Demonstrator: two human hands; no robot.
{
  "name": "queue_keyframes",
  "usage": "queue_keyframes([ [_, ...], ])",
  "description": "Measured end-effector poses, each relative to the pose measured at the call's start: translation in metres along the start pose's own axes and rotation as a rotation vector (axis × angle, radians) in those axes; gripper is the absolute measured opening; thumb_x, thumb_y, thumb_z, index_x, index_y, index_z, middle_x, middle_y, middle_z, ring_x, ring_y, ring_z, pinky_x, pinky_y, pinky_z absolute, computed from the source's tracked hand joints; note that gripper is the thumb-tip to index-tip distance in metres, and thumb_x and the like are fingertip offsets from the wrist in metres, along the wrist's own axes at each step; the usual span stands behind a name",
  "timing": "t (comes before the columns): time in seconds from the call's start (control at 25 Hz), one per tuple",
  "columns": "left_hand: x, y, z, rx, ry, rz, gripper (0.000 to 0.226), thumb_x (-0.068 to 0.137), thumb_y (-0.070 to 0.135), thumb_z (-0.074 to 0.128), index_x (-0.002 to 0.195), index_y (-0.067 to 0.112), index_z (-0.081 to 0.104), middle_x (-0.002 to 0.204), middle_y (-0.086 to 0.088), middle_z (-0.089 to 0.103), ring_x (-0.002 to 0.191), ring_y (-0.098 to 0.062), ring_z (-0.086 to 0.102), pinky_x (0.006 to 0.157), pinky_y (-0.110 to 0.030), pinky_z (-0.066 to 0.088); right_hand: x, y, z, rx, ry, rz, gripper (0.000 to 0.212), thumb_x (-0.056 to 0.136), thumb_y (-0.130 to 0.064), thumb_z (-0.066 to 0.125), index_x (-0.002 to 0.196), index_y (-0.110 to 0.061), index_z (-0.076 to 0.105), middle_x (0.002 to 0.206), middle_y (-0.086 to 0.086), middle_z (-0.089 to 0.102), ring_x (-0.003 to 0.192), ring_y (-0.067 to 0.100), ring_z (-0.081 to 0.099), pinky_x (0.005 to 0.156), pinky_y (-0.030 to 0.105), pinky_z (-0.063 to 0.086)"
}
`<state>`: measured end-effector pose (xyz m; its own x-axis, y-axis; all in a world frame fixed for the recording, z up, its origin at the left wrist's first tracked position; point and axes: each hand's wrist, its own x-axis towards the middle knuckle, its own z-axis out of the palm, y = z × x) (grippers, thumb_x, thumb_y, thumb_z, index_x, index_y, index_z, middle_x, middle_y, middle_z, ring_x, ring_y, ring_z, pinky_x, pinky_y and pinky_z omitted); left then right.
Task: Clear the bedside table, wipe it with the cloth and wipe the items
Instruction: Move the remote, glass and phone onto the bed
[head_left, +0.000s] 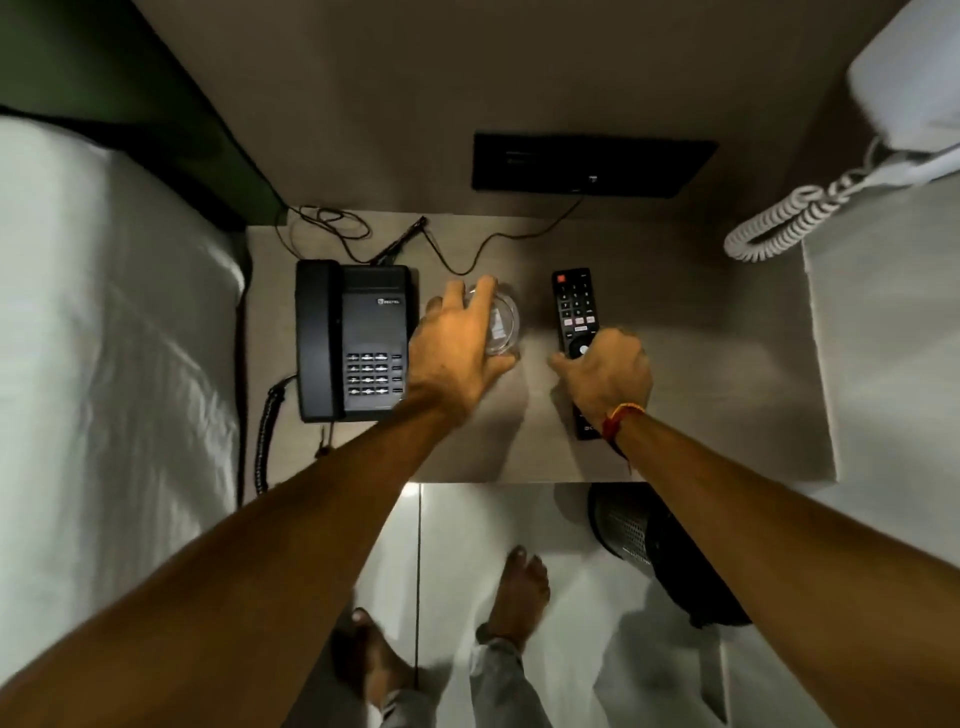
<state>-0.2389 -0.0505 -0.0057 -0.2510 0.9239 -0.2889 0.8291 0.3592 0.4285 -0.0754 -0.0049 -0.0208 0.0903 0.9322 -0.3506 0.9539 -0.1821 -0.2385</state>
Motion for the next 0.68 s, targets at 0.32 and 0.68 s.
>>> queue_keyframes([
  [0.32,-0.08,-0.116,-0.177,-0.063,0.298,-0.095,0.081,0.08,0.048,0.079,0.145,0.026,0.036,0.139,-0.012,0.049,0.122,-0.039,0.058,0.09,-0.051,0.059,-0.103,-0.196,-0.042,0.127,-0.003,-0.333,0.044,0.079,-0.049,0.076,0.105,-0.014,0.073,0.105,0.008,0.073,0.09,0.027,0.073,0.072,0.039,0.063],
  [0.68,-0.3,-0.339,-0.281,-0.092,0.604,-0.519,0.075,0.077,0.047,0.08,0.138,0.028,0.042,0.125,-0.008,0.051,0.116,-0.035,0.055,0.071,-0.038,0.046,-0.35,-0.395,0.042,0.068,-0.223,-0.797,0.049,0.068,-0.048,0.078,0.098,-0.01,0.07,0.104,0.013,0.068,0.094,0.038,0.069,0.073,0.035,0.051],
])
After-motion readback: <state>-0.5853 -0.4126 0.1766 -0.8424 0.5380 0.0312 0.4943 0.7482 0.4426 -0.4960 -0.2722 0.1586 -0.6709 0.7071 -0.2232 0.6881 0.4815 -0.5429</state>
